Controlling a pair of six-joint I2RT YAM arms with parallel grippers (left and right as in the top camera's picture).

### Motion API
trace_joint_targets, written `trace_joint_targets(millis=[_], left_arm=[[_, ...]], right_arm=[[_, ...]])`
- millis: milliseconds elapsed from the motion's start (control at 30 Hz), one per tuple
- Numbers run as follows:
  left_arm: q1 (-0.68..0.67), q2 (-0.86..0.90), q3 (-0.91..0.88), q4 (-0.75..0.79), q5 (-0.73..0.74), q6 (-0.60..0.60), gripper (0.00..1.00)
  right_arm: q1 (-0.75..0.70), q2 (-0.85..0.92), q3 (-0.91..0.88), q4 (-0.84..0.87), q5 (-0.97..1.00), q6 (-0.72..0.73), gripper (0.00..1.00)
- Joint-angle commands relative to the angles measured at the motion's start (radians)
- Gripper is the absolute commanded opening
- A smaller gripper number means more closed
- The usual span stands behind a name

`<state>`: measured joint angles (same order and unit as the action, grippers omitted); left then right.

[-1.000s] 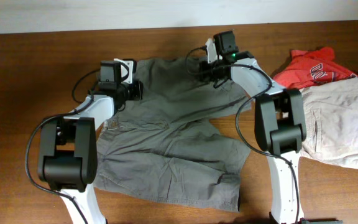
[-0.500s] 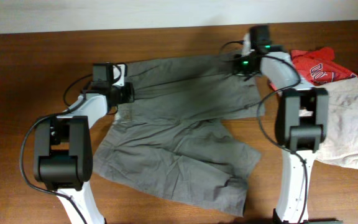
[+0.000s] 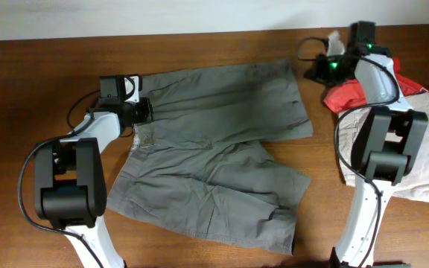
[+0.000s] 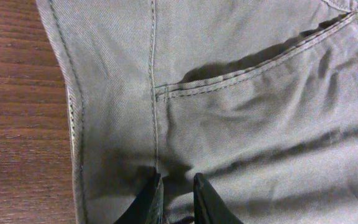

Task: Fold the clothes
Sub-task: 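Tug the right waistband corner outward with the right gripper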

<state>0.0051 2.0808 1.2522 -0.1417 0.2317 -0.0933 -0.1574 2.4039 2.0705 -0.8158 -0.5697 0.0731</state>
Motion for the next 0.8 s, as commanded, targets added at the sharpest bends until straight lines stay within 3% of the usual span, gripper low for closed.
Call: trace_joint_targets(millis=[0,200,367,767], left_arm=[[0.021,0.034,-0.021,-0.015,-0.063,0.012,0.18],[0.021,0.034,-0.021,-0.021,-0.061,0.012,0.18],[0.021,0.034,-0.021,-0.032,-0.060,0.012,0.18],[0.022,0.034,-0.021,-0.039,-0.061,0.012,0.17]], right_arm=[[0.077,-0.063,0.043,0.026,-0.126,-0.021,0.04],[0.198,-0.002,0.040,0.136,0.058,-0.021,0.04],[0.251,0.082,0.040,0.161,0.323,-0.013,0.04],[0.079,0.110,0.040,0.105,0.451,-0.013,0.05]])
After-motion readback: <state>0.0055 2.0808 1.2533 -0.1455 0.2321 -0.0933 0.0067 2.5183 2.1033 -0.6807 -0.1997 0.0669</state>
